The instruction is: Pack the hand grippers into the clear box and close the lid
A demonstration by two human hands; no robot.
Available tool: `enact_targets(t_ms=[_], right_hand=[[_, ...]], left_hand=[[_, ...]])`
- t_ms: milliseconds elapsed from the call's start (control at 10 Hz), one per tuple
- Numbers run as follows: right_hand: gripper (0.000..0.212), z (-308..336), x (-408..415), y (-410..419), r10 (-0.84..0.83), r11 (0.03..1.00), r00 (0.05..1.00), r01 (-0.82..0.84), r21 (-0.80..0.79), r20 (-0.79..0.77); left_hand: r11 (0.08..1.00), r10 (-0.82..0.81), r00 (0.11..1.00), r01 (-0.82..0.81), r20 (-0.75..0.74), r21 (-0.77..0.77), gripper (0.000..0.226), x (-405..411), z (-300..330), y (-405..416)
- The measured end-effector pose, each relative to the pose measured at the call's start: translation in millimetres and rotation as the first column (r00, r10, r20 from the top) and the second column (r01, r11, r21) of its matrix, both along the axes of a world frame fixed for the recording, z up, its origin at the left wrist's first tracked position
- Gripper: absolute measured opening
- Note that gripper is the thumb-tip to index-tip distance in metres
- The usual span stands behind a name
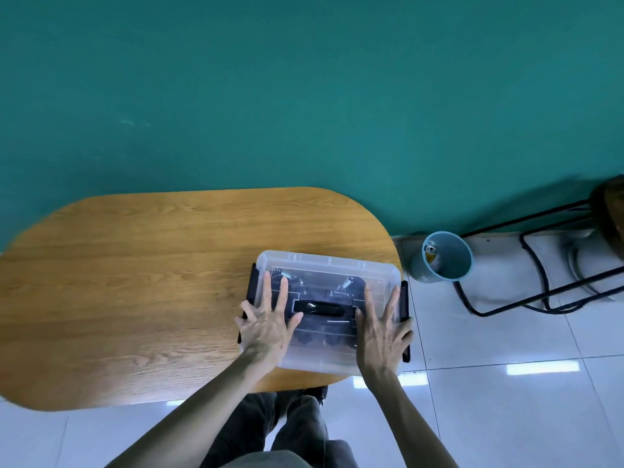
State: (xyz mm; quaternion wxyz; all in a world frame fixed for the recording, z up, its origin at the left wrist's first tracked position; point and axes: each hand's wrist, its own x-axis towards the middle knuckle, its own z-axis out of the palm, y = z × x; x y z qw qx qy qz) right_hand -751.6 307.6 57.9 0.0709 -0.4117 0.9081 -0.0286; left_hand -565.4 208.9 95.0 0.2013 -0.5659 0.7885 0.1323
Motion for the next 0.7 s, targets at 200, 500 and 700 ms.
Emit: enact_targets(t_ms=[200, 500, 700], right_hand=[[0.075, 2, 7, -2, -0.015, 1.0, 1.0, 0.015, 0.006, -0.02], [0.053, 26, 4, -2, 0.041, 0.993, 0.999, -0.043, 0.111, 0.02], [0.059, 55, 17, -16, 0.187, 0.97, 0.981, -0.193, 0.149, 0.052]], left_hand=[[1.0, -0.025, 0.999, 0.025, -0.027, -0.01, 0.078, 3, -4, -2], [0.993, -0.109, 0.992, 0.113, -0.07, 0.042, 0.076, 18, 9, -16], [0.968, -0.252, 0.966, 0.251, -0.057, -0.03, 0.077, 22, 43, -40]])
